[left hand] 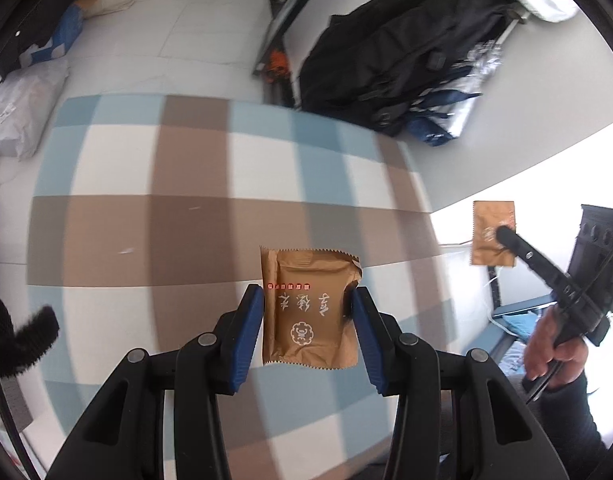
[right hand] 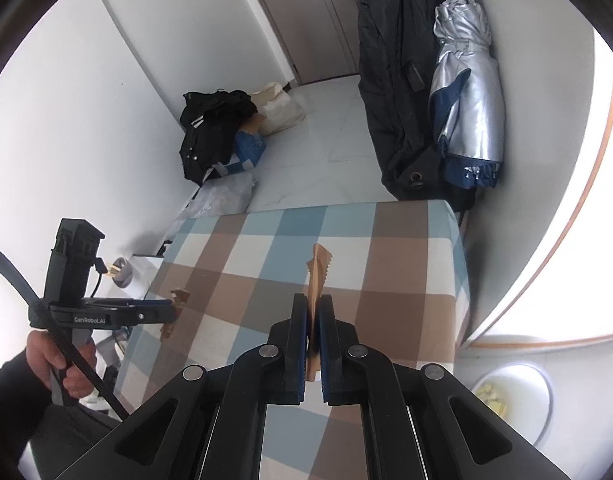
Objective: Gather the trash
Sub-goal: 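Carry both brown packets with both grippers over the white bin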
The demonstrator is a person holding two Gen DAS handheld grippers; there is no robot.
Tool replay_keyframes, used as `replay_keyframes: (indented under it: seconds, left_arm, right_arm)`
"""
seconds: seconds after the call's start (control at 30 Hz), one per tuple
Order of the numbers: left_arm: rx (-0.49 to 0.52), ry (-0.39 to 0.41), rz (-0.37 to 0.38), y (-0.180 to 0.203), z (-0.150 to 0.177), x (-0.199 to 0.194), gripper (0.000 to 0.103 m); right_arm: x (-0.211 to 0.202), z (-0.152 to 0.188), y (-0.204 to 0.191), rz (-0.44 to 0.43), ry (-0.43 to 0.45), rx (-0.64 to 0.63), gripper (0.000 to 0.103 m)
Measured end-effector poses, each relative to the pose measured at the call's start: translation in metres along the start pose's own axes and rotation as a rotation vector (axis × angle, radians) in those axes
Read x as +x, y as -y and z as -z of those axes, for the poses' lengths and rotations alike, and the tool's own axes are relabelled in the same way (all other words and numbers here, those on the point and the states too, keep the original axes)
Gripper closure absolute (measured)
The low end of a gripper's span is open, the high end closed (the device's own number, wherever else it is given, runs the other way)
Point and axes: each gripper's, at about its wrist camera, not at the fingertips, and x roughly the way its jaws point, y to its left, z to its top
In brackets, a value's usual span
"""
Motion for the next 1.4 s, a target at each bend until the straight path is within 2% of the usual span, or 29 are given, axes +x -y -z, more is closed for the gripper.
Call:
replay_keyframes:
  seconds: [0.3,0.53,0.73,0.9,1.1,1.23,1.4]
  left_arm:
    - [0.129,0.043,0.087,0.095,-0.001,-0.001,0.063]
    - [0.262,0.021,0.160,0.173,0.008,0.018,0.063]
    - [0.307,-0.036,0.220,0.220,0.013,0.057,0.063]
    - [0.323,-0.104,0.236,0.246,0.015,0.100,0.063]
    - [0.321,-0.222,0.232,0.267,0.015,0.160,0.063]
    - [0.298,-0.282,0.197,0.273,0.017,0.192,0.063]
    - [0.292,-0.344,0.112,0.273,0.020,0.231,0.063]
  right_arm:
    - [-0.077,0.040,0.015,-0.013,0.076,0.042,0.098]
    - [-0.151,0.066,0.061,0.038,0.171,0.154,0.098]
    - [-0.183,0.091,0.113,0.115,0.200,0.271,0.098]
    - [-0.178,0.110,0.152,0.163,0.166,0.348,0.098]
    - [-0.146,0.131,0.192,0.189,0.105,0.436,0.098]
    - [-0.123,0.147,0.218,0.186,0.060,0.495,0.098]
    - [-0.086,0.167,0.254,0.184,-0.010,0.556,0.098]
